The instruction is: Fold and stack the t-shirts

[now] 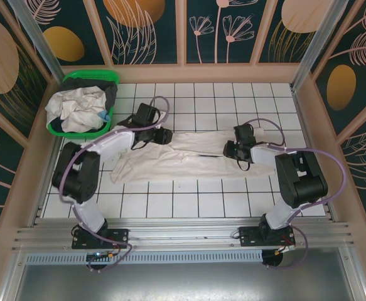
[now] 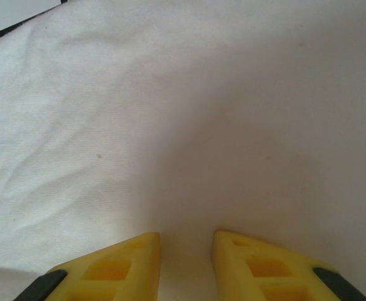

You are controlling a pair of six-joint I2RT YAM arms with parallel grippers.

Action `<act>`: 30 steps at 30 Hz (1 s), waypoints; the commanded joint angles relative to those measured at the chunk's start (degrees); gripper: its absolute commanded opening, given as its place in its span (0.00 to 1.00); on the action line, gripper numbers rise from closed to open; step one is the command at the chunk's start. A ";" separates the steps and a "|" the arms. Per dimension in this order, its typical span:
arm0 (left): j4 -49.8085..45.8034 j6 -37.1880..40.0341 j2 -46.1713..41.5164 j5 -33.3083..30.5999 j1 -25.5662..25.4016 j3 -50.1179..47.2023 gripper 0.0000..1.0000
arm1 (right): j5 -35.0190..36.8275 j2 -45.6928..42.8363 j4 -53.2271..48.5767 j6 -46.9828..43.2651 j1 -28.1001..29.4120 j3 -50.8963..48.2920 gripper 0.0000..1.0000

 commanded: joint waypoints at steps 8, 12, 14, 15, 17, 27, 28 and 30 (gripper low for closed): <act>-9.27 4.82 9.09 -2.77 0.15 6.58 0.31 | -0.01 -1.67 -2.01 -0.80 -2.00 -3.98 0.30; -8.29 3.29 6.23 -0.39 0.13 4.82 0.11 | -0.53 -2.91 -2.00 -0.79 -2.38 -4.31 0.30; -8.36 1.97 4.86 -0.23 0.08 3.92 0.05 | -0.53 -3.30 -2.00 -0.79 -2.56 -4.36 0.30; -8.51 1.25 4.22 -0.04 0.02 3.46 0.03 | -0.67 -3.47 -2.01 -0.79 -2.69 -4.42 0.30; -9.22 -0.37 2.87 -0.04 -0.17 2.74 0.02 | -0.71 -3.56 -1.94 -0.79 -2.82 -4.48 0.30; -9.53 -13.47 -5.66 -1.18 -6.39 -3.60 0.00 | -1.14 -2.85 -1.01 -0.56 -3.00 -4.59 0.30; -8.80 -15.59 -5.74 -1.29 -6.99 -4.97 0.00 | -1.31 -2.91 -0.92 -0.61 -3.00 -4.61 0.30; -6.39 -19.28 -8.04 -0.17 -7.71 -7.92 0.00 | -1.54 -3.01 -0.61 -0.53 -2.94 -4.77 0.30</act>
